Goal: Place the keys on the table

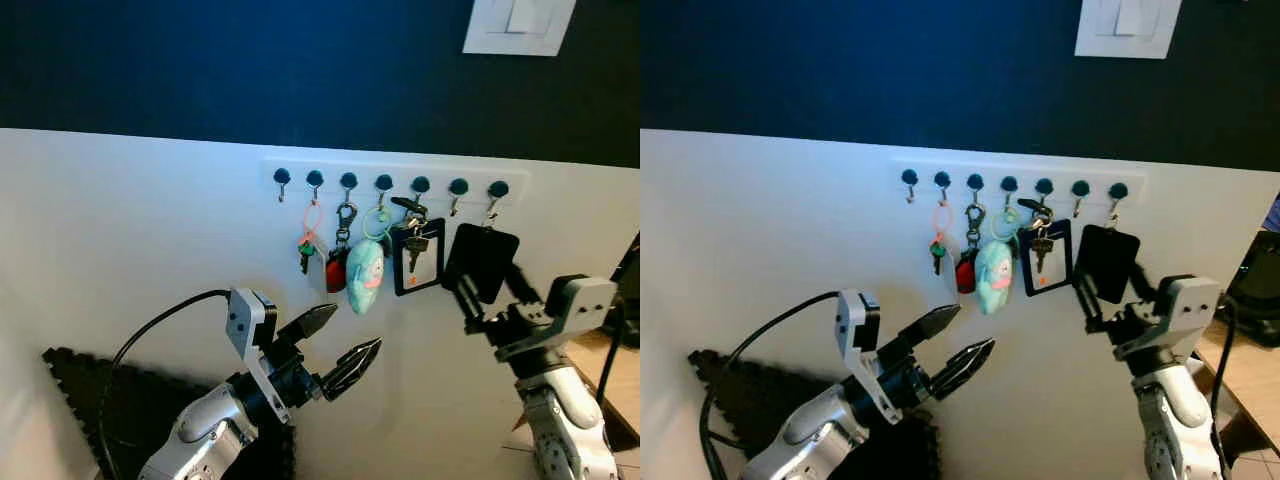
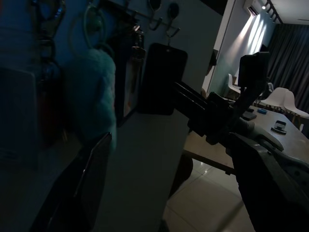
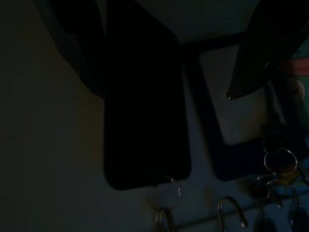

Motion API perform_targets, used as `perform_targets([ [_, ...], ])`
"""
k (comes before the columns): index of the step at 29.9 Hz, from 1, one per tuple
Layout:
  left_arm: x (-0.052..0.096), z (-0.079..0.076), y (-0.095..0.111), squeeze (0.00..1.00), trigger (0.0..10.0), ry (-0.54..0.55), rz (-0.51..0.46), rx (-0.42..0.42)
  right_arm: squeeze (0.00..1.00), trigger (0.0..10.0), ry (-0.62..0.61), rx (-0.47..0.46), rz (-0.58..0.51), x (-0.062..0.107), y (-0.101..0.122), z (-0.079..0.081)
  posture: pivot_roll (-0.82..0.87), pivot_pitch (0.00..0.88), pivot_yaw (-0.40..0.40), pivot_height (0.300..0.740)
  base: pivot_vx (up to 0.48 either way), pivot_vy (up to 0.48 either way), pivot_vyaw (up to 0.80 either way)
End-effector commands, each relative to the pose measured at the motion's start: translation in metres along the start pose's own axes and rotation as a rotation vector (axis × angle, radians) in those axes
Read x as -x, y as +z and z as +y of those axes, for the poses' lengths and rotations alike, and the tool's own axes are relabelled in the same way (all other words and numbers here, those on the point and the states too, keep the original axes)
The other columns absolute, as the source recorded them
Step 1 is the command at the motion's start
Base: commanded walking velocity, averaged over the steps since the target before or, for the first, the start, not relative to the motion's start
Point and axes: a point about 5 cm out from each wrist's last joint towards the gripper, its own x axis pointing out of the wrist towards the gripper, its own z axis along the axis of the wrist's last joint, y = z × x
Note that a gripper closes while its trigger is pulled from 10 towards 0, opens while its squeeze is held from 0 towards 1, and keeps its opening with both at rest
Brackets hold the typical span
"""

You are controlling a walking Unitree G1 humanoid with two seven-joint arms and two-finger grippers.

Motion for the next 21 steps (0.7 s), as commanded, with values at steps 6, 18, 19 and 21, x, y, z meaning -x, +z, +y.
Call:
perform_targets([
  [6,-0.003,-0.002,0.004,0.0,10.0,-0.008,-0.014,-0.006,0.0,10.0,0.08,-0.026,0.018,0.006,-0.003,0.017,0.07,0.074,-0.008,0.74,0.0,0.0,0.0],
  [18,-0.005,-0.001,0.006,0.0,10.0,-0.002,-0.022,-0.012,0.0,9.9,0.075,0.007,0.005,0.004,0.001,0.015,0.07,0.073,-0.008,0.74,0.0,0.0,0.0],
  [19,-0.005,-0.001,0.006,0.0,10.0,-0.001,-0.023,-0.013,0.0,9.4,0.032,0.034,-0.011,0.003,0.004,0.009,0.07,0.075,-0.009,0.74,0.0,0.0,0.0],
  [21,-0.006,-0.001,0.006,0.0,10.0,-0.002,-0.023,-0.013,0.0,9.3,0.016,0.044,-0.018,0.003,0.006,0.006,0.07,0.076,-0.009,0.74,0.0,0.0,0.0],
])
